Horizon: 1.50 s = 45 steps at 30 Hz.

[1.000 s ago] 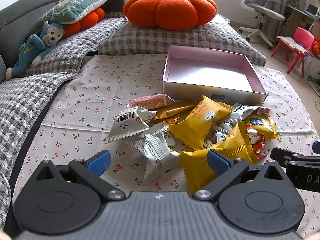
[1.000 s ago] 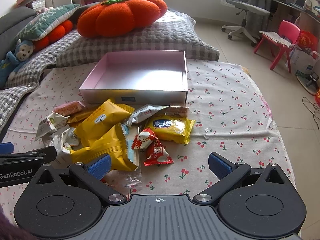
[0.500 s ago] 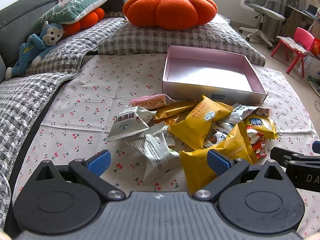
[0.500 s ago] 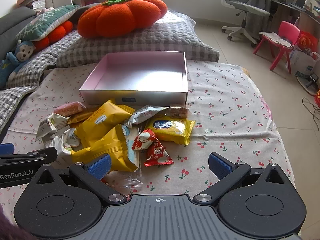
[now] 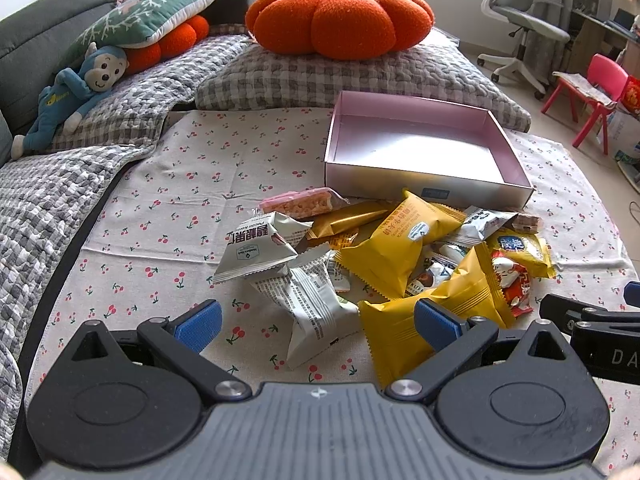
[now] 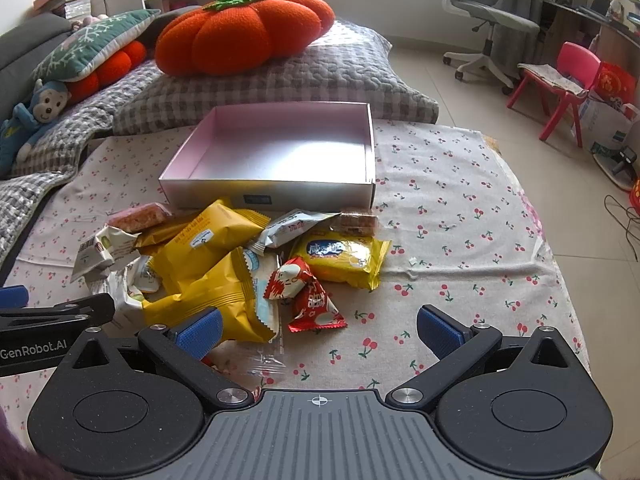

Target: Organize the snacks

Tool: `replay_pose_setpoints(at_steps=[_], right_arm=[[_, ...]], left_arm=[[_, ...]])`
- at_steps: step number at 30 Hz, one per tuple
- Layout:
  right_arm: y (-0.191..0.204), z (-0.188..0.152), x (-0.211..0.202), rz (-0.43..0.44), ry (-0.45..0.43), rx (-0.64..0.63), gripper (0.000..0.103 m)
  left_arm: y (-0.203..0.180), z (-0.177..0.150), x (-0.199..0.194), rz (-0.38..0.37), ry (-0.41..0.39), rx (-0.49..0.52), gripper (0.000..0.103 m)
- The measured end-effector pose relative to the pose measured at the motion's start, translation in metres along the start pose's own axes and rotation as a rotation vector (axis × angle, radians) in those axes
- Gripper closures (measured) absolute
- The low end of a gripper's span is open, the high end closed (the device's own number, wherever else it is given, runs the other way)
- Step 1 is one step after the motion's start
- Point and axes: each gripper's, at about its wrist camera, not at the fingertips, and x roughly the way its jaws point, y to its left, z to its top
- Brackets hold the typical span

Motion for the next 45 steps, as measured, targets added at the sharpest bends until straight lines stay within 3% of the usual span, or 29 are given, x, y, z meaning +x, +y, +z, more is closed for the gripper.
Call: replay_pose_setpoints(at_steps=[24,29,33,38,42,45], right_arm=[[0.0,-0.002,0.0,-0.006,0.003,-0.003,0.0],[-0.001,0.002,0.001,0.012,0.037,0.009,0.0],[-0.005,0.01,0.0,0.043,0.061,0.03,0.0],[-0.012,0.027,0.003,-0.002,0.057,0.017,0.0],[-0.022,0.044,0.015,0.05,0.113,0.052,0.0],[-0.026,0.055,0.025,0.089,0.139,0.067,0.0]], left_arm=[[0.003,0.0,0.0,-0.001,0.003,-0.004,0.0],[0.005,0.0,0.001,-0.002,0.003,-0.001,0.0],[0.005,0.003,0.002,0.004,0.002,0.021,0.0],[0.008,0.011,0.001,0.005,-0.044,0.045,0.0],[0.01,0.024,0.002,-0.003,-0.07,0.099,0.0],[0.014,0.038,0.011,-0.055,-0.039,0.112,0.001]])
